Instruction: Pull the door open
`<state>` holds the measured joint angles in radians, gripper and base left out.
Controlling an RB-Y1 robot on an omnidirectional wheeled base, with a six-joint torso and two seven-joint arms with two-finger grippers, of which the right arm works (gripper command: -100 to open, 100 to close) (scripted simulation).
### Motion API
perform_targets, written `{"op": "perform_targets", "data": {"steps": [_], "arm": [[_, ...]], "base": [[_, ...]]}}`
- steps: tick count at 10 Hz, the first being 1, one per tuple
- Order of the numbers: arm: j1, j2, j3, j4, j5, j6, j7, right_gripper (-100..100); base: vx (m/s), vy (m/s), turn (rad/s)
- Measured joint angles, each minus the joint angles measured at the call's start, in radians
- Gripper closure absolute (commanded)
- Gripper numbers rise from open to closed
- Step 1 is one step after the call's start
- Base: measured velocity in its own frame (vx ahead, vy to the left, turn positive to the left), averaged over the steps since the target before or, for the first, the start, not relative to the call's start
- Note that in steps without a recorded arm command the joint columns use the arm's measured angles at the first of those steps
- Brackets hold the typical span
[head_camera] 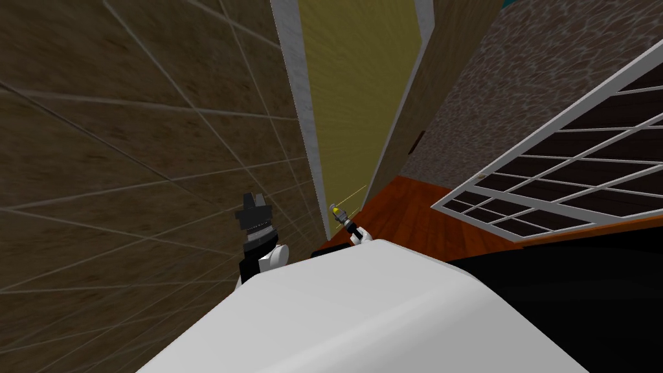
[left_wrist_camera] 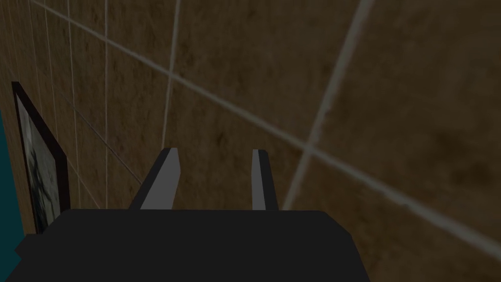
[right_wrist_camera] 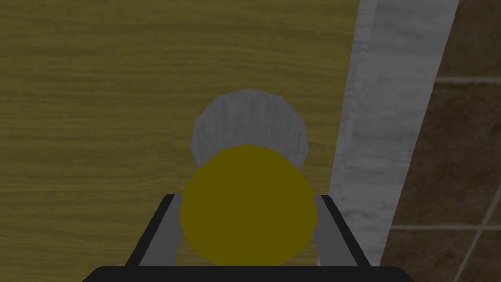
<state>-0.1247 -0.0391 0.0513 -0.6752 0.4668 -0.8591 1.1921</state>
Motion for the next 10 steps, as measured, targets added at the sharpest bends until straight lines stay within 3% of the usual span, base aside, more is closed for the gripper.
{"op": "perform_targets", "data": {"steps": [4, 10], "arm": [[-0.002, -0.002, 0.0, -0.001, -0.008, -0.002, -0.014, 100], [0.001, -0.024, 0.0, -0.004, -0.062, -0.002, -0.153, 100]], "base": [[-0.046, -0.024, 0.042], [-0.113, -0.066, 0.094]]}}
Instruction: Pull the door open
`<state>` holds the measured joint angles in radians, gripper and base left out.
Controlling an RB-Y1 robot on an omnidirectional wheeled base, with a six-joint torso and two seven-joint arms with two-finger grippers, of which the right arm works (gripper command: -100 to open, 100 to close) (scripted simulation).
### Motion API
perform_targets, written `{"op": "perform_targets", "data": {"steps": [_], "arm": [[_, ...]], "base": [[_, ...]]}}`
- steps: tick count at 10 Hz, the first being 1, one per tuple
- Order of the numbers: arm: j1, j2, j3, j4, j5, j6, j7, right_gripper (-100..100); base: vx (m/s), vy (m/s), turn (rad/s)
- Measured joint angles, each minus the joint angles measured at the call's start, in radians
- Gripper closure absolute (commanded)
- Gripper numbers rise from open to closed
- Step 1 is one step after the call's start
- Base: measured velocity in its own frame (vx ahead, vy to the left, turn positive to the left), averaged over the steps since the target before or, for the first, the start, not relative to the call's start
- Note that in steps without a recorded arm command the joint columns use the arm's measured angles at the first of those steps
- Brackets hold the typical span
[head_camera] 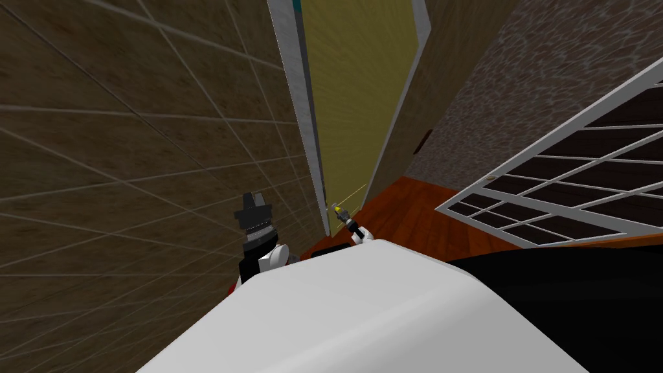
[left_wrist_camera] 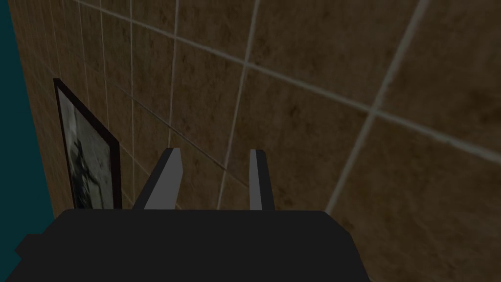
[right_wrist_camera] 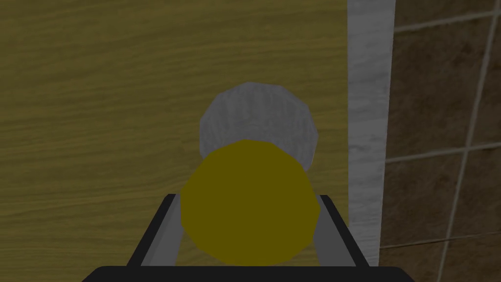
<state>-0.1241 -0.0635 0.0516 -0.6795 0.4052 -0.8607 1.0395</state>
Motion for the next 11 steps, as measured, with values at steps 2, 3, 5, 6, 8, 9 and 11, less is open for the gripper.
{"op": "perform_targets", "data": {"steps": [2, 3, 5, 6, 8, 9, 11], "arm": [[0.005, -0.008, 0.001, -0.008, -0.023, 0.001, -0.055, 100], [0.007, -0.014, 0.002, -0.013, -0.035, 0.002, -0.084, 100], [0.012, -0.024, 0.003, -0.025, -0.06, 0.007, -0.143, 100], [-0.001, -0.027, 0.0, -0.004, -0.069, -0.002, -0.161, 100], [0.009, -0.033, 0.002, -0.019, -0.092, 0.001, -0.212, 100], [0.009, -0.036, 0.004, -0.022, -0.098, 0.002, -0.232, 100], [0.005, -0.046, 0.001, -0.003, -0.126, -0.016, -0.281, 100]], "base": [[-0.099, -0.048, 0.117], [-0.091, -0.045, 0.126], [-0.071, -0.032, 0.086], [-0.05, -0.014, 0.063], [-0.059, -0.031, 0.114], [-0.05, -0.023, 0.09], [-0.053, -0.028, 0.104]]}}
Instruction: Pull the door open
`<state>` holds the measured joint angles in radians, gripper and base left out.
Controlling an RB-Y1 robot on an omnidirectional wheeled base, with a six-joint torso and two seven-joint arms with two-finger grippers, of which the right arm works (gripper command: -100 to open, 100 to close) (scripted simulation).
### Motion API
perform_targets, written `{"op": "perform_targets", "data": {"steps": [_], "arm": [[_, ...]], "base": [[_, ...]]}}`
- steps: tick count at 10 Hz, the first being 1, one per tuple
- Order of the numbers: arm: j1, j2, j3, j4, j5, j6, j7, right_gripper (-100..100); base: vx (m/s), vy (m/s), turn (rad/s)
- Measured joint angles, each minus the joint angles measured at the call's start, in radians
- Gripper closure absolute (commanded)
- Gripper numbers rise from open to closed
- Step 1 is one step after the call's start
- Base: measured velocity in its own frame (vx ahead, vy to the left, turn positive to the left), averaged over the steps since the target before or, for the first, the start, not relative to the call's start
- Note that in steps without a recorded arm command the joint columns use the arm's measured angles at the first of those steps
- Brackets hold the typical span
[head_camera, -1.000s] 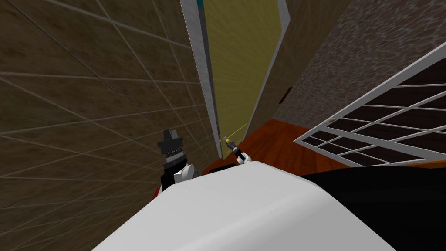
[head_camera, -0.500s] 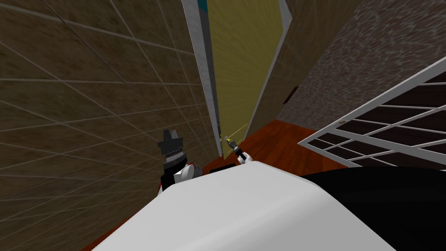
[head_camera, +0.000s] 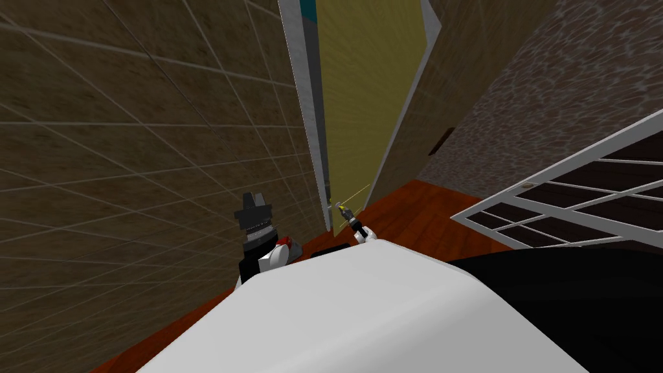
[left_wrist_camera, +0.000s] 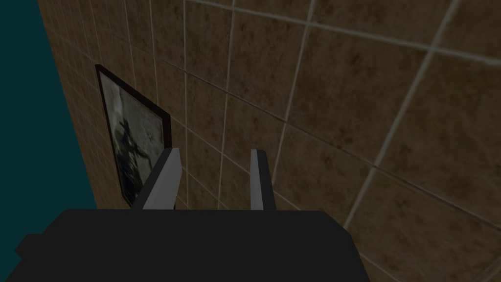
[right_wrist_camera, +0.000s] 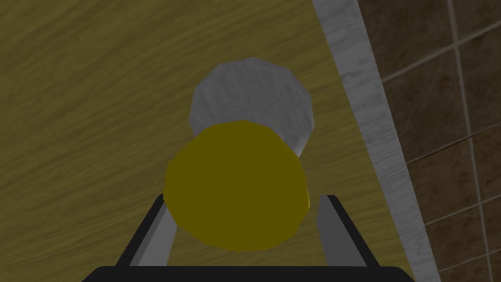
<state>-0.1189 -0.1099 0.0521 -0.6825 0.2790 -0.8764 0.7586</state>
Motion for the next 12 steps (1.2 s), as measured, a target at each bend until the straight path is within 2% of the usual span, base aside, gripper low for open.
{"op": "perform_targets", "data": {"steps": [2, 4, 5, 6, 7, 10, 11, 12], "arm": [[0.006, -0.003, 0.004, -0.02, -0.016, 0.014, -0.045, 100], [-0.012, -0.009, 0.0, 0.011, -0.042, -0.001, -0.085, 100], [-0.008, -0.012, 0.002, 0.009, -0.043, -0.002, -0.096, 100], [-0.025, -0.015, -0.002, 0.043, -0.047, -0.014, -0.099, 100], [-0.004, -0.014, 0.002, 0.008, -0.044, -0.004, -0.1, 100], [-0.003, -0.024, 0.003, 0.008, -0.073, -0.003, -0.156, 100], [0.026, -0.023, 0.008, -0.045, -0.075, 0.017, -0.173, 100], [0.029, -0.029, 0.011, -0.053, -0.076, 0.027, -0.185, 100]], "base": [[-0.062, -0.019, 0.117], [-0.027, -0.014, 0.04], [0.001, -0.004, -0.03], [0.01, 0.0, -0.008], [-0.02, -0.014, 0.09], [-0.022, -0.016, 0.082], [-0.015, -0.005, 0.016], [-0.018, 0.008, -0.012]]}}
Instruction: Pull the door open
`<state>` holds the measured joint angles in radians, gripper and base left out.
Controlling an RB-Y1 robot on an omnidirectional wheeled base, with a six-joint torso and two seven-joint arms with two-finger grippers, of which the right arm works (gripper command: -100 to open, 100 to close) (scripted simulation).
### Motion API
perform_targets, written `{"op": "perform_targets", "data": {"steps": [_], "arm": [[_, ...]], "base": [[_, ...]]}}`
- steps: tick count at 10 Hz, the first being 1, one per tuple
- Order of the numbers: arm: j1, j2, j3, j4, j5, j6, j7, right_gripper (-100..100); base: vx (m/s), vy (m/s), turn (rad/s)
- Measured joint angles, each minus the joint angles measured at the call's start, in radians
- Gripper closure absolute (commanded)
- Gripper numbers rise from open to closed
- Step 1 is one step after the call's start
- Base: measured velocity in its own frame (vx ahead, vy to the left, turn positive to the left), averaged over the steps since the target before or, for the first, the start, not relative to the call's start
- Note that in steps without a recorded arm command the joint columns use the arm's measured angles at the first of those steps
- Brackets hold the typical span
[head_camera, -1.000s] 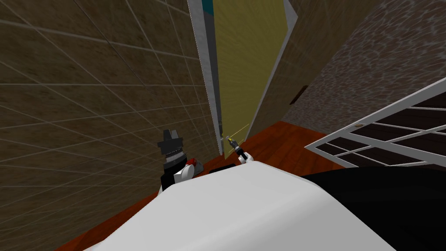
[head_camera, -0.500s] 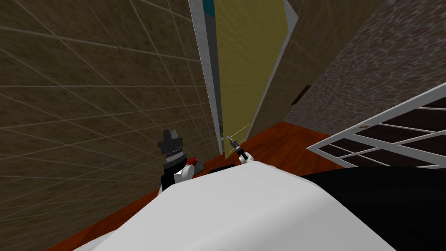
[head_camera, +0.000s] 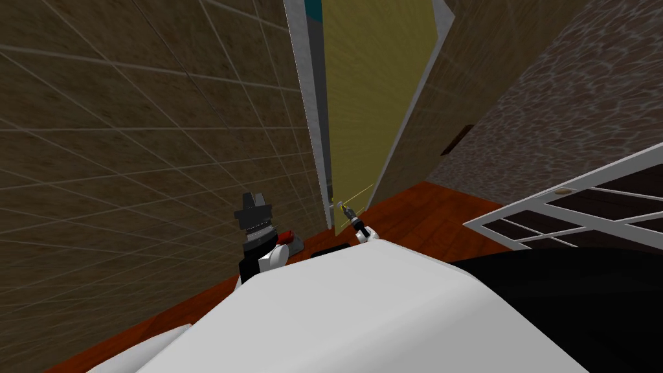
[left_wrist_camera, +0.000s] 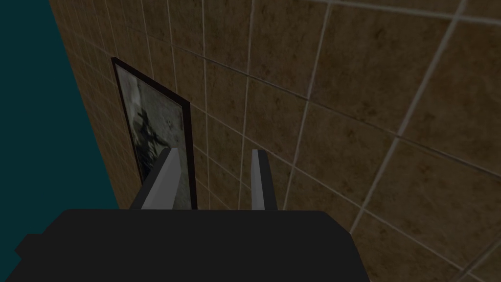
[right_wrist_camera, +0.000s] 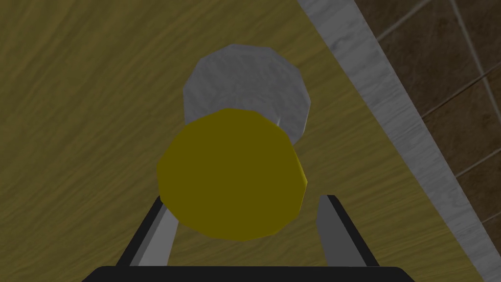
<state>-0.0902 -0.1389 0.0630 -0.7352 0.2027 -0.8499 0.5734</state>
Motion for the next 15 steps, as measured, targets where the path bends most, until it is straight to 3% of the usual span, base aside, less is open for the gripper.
{"op": "perform_targets", "data": {"steps": [2, 3, 4, 5, 7, 10, 12, 14, 15], "arm": [[-0.019, 0.001, -0.005, 0.031, -0.003, -0.01, 0.001, 100], [-0.041, 0.0, -0.011, 0.073, -0.017, -0.03, -0.008, 100], [-0.03, 0.003, -0.008, 0.05, -0.021, -0.021, -0.019, 100], [-0.043, 0.005, -0.011, 0.08, -0.025, -0.035, -0.019, 100], [-0.002, -0.005, -0.003, 0.013, -0.031, -0.012, -0.048, 100], [-0.015, -0.015, -0.004, 0.037, -0.059, -0.022, -0.1, 100], [-0.007, -0.009, -0.005, 0.025, -0.061, -0.015, -0.102, 100], [0.007, -0.018, -0.001, 0.006, -0.06, -0.008, -0.111, 100], [-0.011, -0.018, -0.005, 0.042, -0.062, -0.024, -0.11, 100]], "base": [[-0.021, -0.006, 0.046], [-0.017, -0.02, 0.067], [-0.01, -0.018, 0.017], [0.0, 0.0, 0.0], [-0.026, -0.007, 0.073], [-0.029, -0.017, 0.06], [0.002, 0.005, -0.02], [0.007, 0.004, 0.006], [0.0, 0.0, 0.0]]}}
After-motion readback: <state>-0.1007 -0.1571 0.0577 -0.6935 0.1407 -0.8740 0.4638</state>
